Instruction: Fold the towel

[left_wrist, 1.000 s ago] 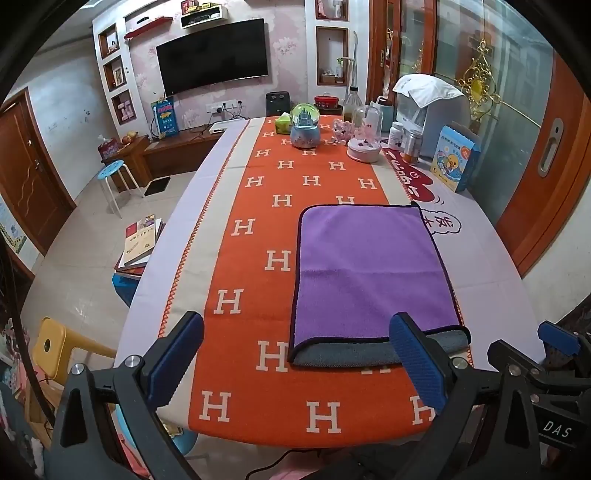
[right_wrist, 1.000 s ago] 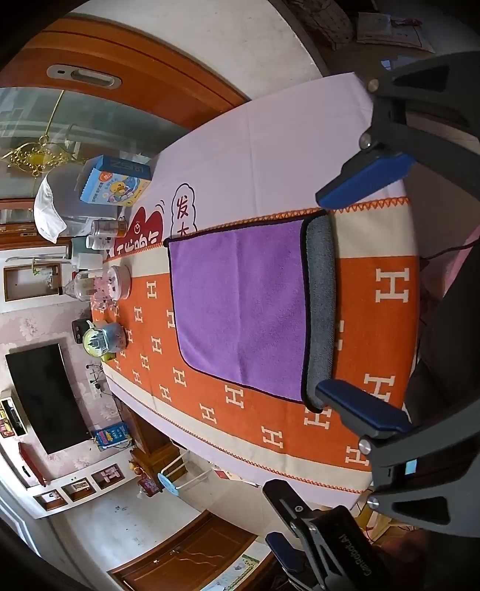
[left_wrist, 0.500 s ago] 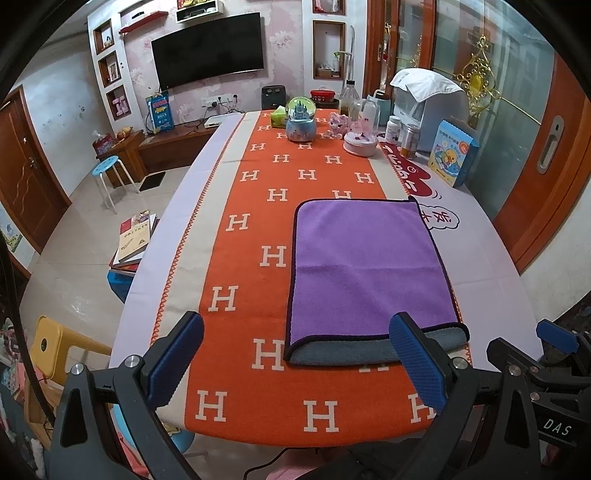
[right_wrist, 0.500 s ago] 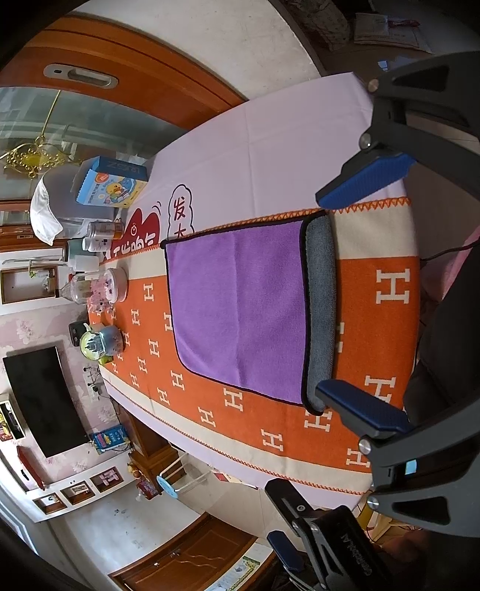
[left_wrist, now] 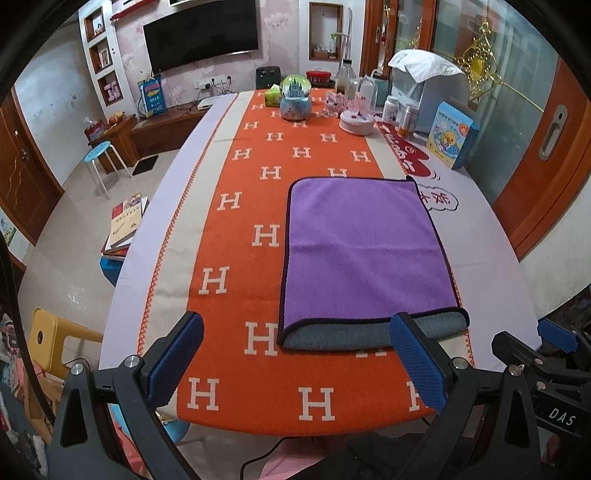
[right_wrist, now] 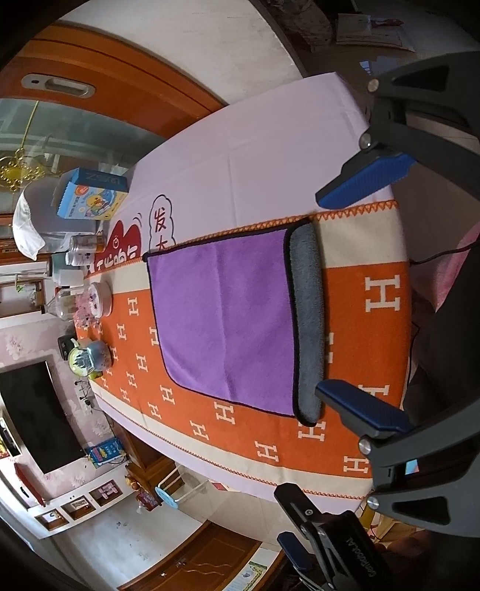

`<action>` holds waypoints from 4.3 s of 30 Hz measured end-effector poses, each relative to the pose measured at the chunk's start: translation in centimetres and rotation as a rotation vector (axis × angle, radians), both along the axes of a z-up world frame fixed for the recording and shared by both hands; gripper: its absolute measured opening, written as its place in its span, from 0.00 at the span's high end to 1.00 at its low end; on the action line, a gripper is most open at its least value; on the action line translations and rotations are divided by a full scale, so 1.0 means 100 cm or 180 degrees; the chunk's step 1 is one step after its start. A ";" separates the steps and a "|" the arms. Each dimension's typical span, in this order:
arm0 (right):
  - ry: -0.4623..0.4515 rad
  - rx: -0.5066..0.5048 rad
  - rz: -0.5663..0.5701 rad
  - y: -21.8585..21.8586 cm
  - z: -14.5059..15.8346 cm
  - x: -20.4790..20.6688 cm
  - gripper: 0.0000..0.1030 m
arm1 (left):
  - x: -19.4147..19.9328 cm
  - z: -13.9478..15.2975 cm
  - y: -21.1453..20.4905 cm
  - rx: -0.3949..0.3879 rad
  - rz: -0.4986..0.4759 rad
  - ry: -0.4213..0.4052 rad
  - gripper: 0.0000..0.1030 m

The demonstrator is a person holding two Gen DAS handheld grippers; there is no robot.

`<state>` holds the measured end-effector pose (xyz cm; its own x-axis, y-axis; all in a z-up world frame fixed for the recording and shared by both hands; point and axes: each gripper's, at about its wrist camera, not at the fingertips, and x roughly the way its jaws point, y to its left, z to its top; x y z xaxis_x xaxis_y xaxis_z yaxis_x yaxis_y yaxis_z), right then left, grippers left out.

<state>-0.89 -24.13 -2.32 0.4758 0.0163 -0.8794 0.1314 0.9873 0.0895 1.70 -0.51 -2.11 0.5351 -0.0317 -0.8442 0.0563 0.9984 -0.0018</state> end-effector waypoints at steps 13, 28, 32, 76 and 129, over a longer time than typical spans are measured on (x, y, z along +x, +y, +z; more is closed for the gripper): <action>0.0197 0.0149 -0.0076 -0.019 -0.022 0.009 0.13 | 0.011 -0.028 -0.007 -0.0011 -0.0144 0.0343 0.03; 0.0111 -0.0035 -0.0066 -0.055 -0.063 0.023 0.13 | 0.039 -0.084 -0.007 0.0146 -0.0341 0.0646 0.03; 0.0054 -0.0032 0.0045 -0.059 -0.077 0.026 0.17 | 0.044 -0.102 -0.006 0.0150 -0.0425 0.0710 0.03; -0.0185 -0.0127 0.0954 -0.065 -0.138 0.048 0.82 | 0.072 -0.179 0.025 -0.0640 -0.0344 0.0937 0.62; -0.1208 -0.0414 0.0800 -0.084 -0.035 0.183 0.95 | 0.215 -0.066 0.010 -0.0228 -0.0480 -0.0021 0.87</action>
